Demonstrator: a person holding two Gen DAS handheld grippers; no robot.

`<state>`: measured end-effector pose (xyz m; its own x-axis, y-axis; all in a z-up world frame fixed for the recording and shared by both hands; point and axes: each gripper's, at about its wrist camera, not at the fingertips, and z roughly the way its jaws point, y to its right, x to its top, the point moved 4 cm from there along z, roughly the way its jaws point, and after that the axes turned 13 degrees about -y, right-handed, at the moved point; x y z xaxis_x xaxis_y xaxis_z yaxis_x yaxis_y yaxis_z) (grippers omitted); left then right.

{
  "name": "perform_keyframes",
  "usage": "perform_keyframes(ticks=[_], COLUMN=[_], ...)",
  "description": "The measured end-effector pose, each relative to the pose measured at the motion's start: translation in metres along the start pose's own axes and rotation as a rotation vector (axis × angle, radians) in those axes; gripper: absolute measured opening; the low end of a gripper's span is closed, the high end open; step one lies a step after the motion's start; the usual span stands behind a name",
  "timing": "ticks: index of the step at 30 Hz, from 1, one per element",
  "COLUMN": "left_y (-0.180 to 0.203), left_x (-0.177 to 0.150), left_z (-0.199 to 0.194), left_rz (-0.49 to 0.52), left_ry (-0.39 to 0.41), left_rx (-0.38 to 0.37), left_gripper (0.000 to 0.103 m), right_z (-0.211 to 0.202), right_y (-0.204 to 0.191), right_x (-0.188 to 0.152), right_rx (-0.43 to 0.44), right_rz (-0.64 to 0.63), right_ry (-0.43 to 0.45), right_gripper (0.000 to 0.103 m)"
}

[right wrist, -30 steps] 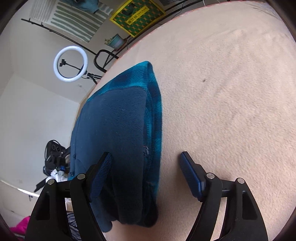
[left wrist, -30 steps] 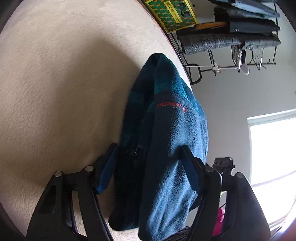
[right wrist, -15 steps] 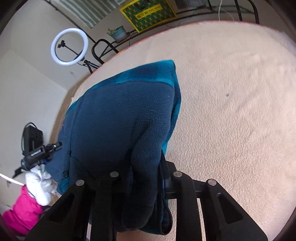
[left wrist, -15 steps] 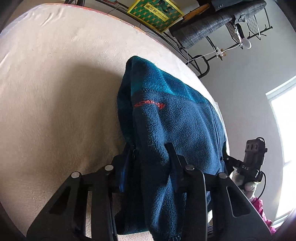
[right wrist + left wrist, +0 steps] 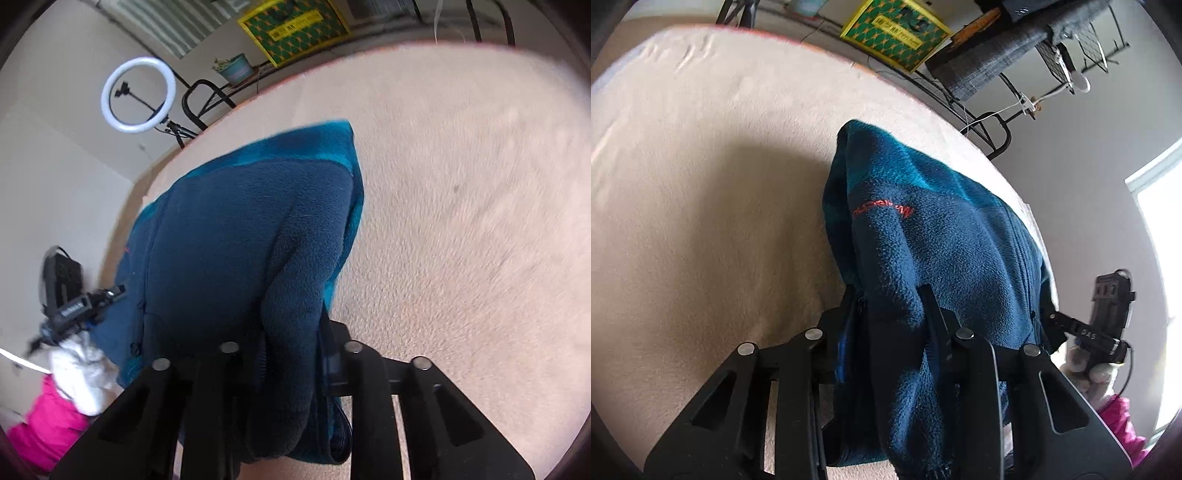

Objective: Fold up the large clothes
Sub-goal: 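Lift the jacket bundle with both grippers and carry it toward the rack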

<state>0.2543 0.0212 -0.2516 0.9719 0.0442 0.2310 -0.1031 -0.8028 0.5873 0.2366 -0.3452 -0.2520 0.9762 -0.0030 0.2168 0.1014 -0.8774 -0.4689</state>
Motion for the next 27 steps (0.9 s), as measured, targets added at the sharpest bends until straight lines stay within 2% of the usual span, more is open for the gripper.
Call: perform_keyframes(ticks=[2, 5, 9, 16, 27], left_y=[0.009, 0.030, 0.051, 0.076, 0.122], left_x=[-0.002, -0.008, -0.019, -0.025, -0.011], left_z=[-0.007, -0.018, -0.026, -0.025, -0.006], left_rz=[0.030, 0.102, 0.148, 0.184, 0.235], left_ry=[0.018, 0.042, 0.050, 0.051, 0.065], left_rx=[0.022, 0.060, 0.050, 0.024, 0.000], left_gripper=[0.029, 0.027, 0.027, 0.027, 0.026], right_z=[-0.009, -0.023, -0.040, -0.073, -0.126], right_y=[-0.011, -0.022, -0.031, -0.044, -0.056], right_x=[-0.001, -0.005, -0.012, -0.018, -0.018], right_rx=[-0.067, -0.119, -0.194, -0.269, -0.398], right_rz=[-0.037, -0.079, -0.113, -0.134, -0.246], right_ry=[0.024, 0.055, 0.085, 0.153, 0.245], right_gripper=[0.017, 0.016, 0.016, 0.016, 0.015])
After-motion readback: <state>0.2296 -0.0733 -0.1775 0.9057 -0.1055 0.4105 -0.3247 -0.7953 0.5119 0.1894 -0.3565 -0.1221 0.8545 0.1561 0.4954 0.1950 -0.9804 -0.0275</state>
